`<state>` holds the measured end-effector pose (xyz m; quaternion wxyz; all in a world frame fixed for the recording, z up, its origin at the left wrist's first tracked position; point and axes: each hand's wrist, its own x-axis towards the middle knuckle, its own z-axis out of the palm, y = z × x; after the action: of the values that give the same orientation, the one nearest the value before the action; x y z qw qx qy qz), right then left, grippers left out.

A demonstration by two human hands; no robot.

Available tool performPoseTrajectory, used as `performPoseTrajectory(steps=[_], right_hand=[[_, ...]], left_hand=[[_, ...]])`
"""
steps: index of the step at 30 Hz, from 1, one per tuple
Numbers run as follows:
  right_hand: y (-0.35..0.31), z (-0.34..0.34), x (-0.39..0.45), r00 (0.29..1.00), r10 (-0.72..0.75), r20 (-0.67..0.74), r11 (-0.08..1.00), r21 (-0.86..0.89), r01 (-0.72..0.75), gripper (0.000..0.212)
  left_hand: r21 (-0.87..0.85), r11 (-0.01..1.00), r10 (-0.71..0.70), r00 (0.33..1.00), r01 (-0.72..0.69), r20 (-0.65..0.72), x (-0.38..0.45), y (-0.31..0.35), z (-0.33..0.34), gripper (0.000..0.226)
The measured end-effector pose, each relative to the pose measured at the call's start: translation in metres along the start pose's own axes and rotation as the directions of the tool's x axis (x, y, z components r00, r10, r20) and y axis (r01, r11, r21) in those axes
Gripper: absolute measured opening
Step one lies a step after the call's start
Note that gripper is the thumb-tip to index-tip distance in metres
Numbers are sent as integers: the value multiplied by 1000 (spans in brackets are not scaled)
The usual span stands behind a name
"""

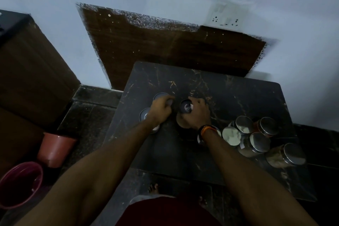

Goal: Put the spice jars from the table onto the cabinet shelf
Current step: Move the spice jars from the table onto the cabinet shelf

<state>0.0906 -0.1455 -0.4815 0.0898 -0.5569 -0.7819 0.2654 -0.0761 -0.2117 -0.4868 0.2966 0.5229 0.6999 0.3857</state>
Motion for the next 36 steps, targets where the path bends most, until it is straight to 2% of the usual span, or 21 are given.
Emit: performPoseTrajectory(steps=[3,6,8,10,12,14,17,20,23,25,28,31,34,36], right_hand=[[-5,-28,5,997,-51,-63,983,174,62,77],[-12,-56,7,997,-44,-64,902,427,67,77],[-17,-75,8,996,-68,-51,799,596,85,74],[-21,-91,9,992,-120,-44,702,702,116,71],[-22,-105,11,986,-164,-26,633,764,125,69],[-20,-116,13,980,-198,-13,586,800,128,69],[-15,-129,17,973,-229,-29,549,822,154,72],[-11,-136,23,980,-192,-48,447,885,131,74],[-5,-136,26,988,-135,-70,315,943,110,69],[-3,-139,27,991,-113,-75,276,955,104,66],[-2,-146,30,993,-93,-78,265,959,100,62],[0,-159,32,992,-111,-59,241,967,85,66],[6,-175,29,984,-160,-75,251,961,114,59],[9,-183,28,980,-181,-80,230,966,121,54]], left_hand=[[-257,957,-153,987,138,-42,1,7,2,33],[-437,869,-243,969,231,29,0,16,4,32],[-618,727,-286,950,298,122,-2,27,5,33],[-775,507,-290,922,376,258,-3,40,8,40],[-842,270,-276,875,467,398,-4,54,10,47],[-852,117,-227,849,509,476,-3,64,14,50],[-880,46,-213,866,473,454,-1,76,20,53],[-921,-16,-188,904,388,384,1,85,27,56],[-957,-10,-151,946,289,287,5,97,33,60],[-976,29,-130,969,217,212,8,110,39,62],[-971,213,-106,991,106,85,12,132,44,53],[-928,370,-87,996,30,-2,15,149,50,57],[-879,476,-43,997,-38,-66,15,162,59,62],[-874,483,-19,997,-59,-77,17,167,58,63]])
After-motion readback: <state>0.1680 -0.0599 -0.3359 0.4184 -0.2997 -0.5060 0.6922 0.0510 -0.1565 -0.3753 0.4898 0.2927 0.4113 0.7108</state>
